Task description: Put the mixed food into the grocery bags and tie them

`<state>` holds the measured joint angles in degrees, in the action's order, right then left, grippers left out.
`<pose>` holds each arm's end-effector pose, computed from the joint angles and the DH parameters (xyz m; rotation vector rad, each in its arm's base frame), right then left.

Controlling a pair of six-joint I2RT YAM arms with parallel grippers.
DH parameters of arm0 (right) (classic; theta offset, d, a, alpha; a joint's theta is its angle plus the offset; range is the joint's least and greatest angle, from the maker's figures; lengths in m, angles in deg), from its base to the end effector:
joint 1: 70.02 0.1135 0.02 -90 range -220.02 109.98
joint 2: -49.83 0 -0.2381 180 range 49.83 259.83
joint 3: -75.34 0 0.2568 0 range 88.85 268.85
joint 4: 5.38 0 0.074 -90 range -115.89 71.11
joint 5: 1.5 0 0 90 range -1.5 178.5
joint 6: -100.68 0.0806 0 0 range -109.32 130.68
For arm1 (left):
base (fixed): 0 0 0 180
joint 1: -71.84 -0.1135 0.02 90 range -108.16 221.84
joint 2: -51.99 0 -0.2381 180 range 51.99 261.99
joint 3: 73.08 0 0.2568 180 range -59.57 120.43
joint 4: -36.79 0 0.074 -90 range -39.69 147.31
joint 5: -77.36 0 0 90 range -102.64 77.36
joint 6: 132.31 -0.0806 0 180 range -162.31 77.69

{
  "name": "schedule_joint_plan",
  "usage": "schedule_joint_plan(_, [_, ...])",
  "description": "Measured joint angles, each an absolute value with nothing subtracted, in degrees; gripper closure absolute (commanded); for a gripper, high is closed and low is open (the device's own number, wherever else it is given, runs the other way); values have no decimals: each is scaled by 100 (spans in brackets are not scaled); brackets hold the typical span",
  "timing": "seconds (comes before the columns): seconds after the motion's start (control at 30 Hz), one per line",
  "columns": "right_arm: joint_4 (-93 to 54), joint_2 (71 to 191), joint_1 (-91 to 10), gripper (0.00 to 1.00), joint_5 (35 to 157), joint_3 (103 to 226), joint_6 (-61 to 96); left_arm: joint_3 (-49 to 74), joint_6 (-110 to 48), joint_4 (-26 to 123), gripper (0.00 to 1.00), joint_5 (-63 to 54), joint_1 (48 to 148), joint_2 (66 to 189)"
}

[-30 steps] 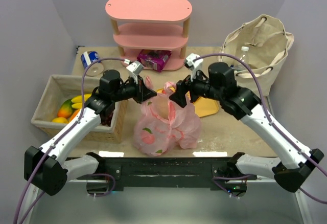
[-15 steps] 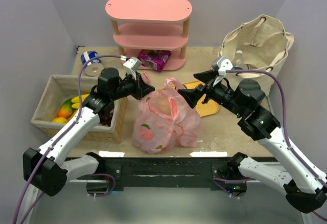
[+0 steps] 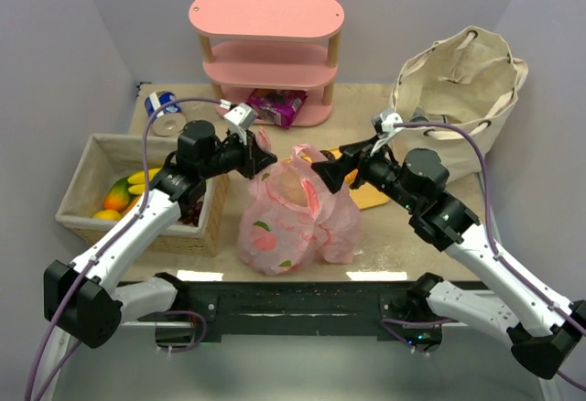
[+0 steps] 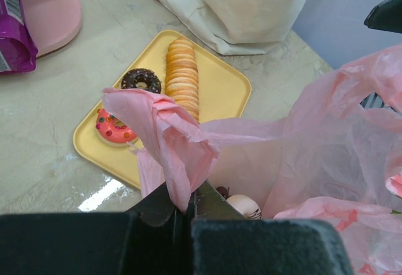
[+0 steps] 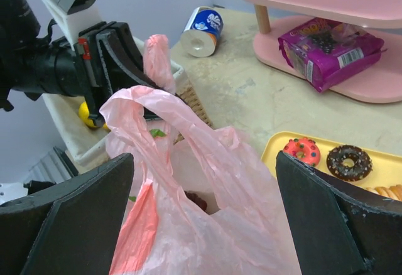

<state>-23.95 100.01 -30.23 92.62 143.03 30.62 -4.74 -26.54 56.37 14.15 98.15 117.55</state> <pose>0.2013 0.1752 0.3708 -0.3433 1.6222 0.8617 0.2687 -0.1734 0.3005 0.5118 1.8708 -0.9338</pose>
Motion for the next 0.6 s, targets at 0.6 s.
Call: schedule_joint_plan(0.6, [-2048,10442,-2785,1,9590,13964,1436,-695,-2639,4966,100,2175,9353,11884])
